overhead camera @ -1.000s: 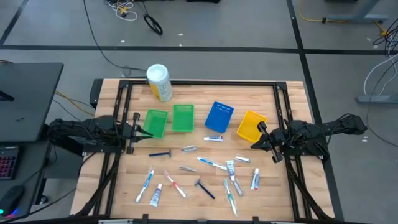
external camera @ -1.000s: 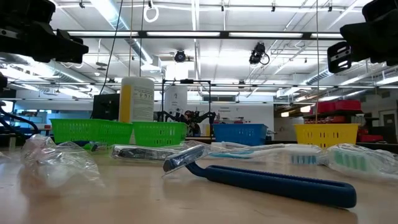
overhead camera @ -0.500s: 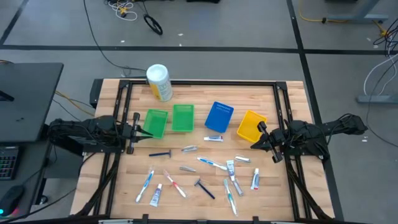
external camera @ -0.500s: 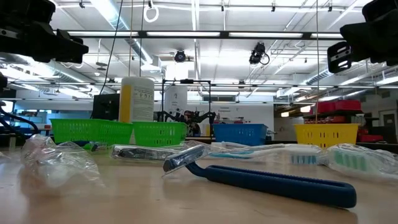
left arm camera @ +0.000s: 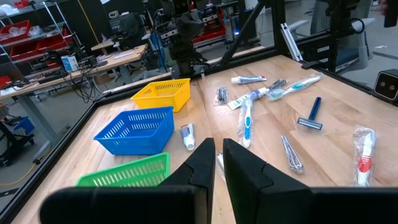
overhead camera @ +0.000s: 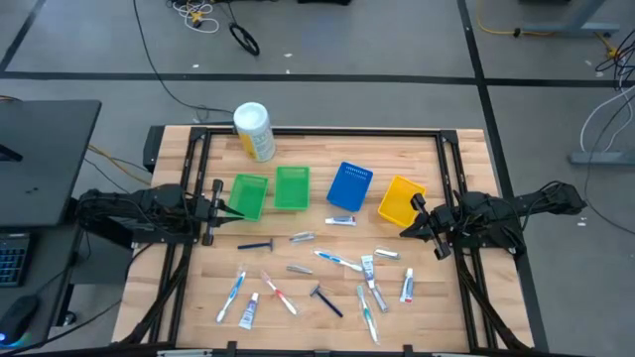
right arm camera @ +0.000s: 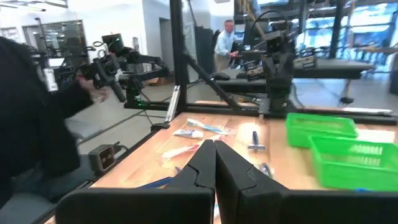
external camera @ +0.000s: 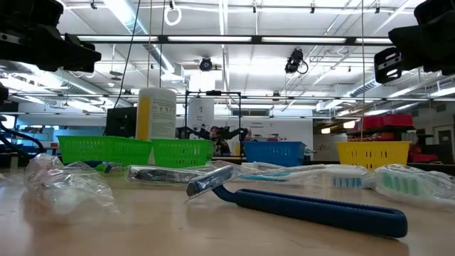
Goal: Pick & Place Travel size toiletries
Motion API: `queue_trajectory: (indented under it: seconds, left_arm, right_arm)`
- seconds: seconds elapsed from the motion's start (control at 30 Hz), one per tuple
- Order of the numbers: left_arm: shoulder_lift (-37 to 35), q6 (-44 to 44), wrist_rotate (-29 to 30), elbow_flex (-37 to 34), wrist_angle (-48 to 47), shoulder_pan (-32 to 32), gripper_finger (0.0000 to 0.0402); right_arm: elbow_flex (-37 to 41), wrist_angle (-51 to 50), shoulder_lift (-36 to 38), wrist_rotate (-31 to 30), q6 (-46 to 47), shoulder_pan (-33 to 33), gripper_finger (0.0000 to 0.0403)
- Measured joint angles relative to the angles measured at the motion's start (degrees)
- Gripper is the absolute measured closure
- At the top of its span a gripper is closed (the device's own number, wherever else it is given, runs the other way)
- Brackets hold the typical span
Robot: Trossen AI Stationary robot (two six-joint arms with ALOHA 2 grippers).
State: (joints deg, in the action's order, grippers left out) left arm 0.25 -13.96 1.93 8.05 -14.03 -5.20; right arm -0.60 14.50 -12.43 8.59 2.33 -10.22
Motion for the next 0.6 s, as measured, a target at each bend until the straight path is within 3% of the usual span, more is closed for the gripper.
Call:
queue_trajectory:
  seconds: [0.2, 0.4, 0.6]
  left_arm:
    - [0.0, -1.1, 0.0, 0.0, 0.0, 0.0, 0.0362]
    - [0.0, -14.9, -1.7, 0.0, 5.3, 0.0, 0.0362]
    - [0.0, 5.4, -13.4, 0.0, 10.2, -0.1, 0.0362]
  right_arm:
    - [0.0, 4.5, 0.0, -2.5, -1.1, 0.0, 0.0402]
    - [0.0, 8.1, 0.0, -2.5, -1.3, 0.0, 0.0402]
    - [0.0, 10.3, 0.0, -2.4, -1.3, 0.0, 0.0402]
